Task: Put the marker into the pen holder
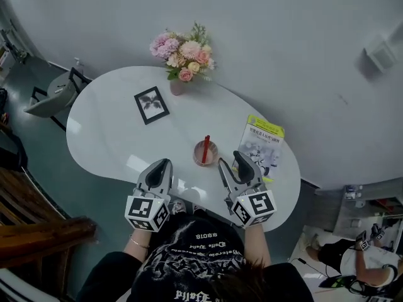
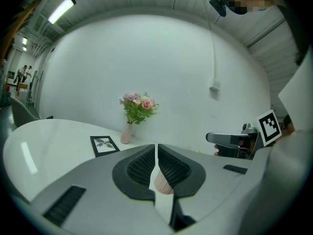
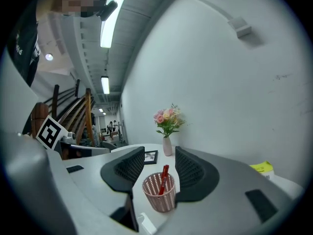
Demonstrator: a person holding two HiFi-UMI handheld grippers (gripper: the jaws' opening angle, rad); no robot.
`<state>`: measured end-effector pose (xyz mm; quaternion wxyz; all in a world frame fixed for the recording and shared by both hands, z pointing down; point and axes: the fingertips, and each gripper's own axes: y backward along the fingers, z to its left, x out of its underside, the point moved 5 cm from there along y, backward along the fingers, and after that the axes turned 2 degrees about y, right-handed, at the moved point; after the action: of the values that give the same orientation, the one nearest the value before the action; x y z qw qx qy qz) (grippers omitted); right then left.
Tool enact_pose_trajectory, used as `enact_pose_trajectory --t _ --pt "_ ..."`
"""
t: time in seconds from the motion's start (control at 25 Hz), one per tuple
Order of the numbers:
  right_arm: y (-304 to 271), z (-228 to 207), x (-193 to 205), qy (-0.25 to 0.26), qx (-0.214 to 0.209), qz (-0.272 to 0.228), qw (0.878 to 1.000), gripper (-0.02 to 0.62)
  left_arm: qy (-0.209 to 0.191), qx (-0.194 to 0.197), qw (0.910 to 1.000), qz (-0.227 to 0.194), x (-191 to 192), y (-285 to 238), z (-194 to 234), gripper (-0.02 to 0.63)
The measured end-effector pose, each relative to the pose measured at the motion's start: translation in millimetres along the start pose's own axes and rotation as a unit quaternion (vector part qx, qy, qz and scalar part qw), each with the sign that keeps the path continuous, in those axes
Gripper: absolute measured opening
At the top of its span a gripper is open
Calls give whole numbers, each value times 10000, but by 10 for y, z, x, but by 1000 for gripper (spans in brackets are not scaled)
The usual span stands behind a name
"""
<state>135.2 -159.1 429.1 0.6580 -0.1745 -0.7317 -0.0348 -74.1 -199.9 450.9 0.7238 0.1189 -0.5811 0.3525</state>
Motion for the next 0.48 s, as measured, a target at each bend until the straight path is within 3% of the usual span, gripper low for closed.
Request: enact_pose_trajectory --t 0.28,0.48 --pt "119 -42 89 -26 183 98 9998 191 -58 139 9999 2 2 -19 -63 35" --pt "143 -63 92 -12 330 40 9994 93 -79 177 9998 29 23 -12 -72 35"
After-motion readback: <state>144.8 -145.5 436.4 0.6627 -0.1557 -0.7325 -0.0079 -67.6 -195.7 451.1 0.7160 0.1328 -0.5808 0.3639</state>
